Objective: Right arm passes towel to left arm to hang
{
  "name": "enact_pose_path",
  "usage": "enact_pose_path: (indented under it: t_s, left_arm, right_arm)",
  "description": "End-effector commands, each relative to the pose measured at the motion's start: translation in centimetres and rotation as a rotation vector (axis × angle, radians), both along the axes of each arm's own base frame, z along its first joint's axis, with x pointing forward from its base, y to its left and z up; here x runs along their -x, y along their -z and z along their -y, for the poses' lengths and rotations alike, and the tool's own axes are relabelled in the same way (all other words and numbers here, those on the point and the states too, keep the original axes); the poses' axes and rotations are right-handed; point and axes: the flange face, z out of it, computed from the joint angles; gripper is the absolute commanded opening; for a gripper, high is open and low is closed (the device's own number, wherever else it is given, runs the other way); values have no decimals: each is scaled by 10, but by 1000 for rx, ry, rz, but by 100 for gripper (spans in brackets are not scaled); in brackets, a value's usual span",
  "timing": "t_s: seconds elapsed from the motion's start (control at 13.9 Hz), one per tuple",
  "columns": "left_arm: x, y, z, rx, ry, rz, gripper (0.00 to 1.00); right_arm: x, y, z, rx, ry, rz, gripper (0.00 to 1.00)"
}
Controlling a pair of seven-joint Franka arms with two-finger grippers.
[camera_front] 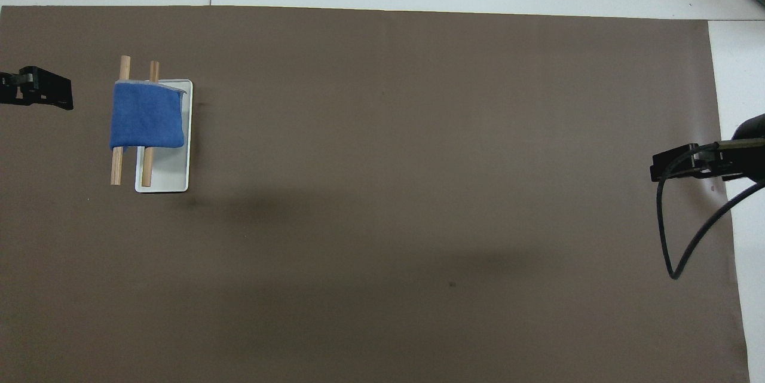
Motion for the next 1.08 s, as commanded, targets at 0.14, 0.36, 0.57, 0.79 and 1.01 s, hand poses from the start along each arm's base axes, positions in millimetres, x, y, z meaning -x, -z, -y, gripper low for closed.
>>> enact_pose_path:
  t_s: [0.14, 0.36, 0.57, 0.79, 1.01]
  left_arm:
    - [9, 1, 13, -7, 26, 9, 100]
    - [10, -1, 13, -17, 23, 12, 100]
    - [10, -2, 18, -25, 31, 15, 100]
    - [10, -2, 16, -25, 28, 14, 100]
    - [10, -2, 17, -24, 32, 13, 100]
  right_arm:
    - [5, -3, 1, -3, 4, -4, 100]
    - [5, -3, 1, -5, 5, -4, 100]
    - [5, -3, 2, -3, 5, -4, 100]
    - [5, -3, 1, -5, 5, -4, 100]
    - [5, -3, 2, -3, 5, -4, 100]
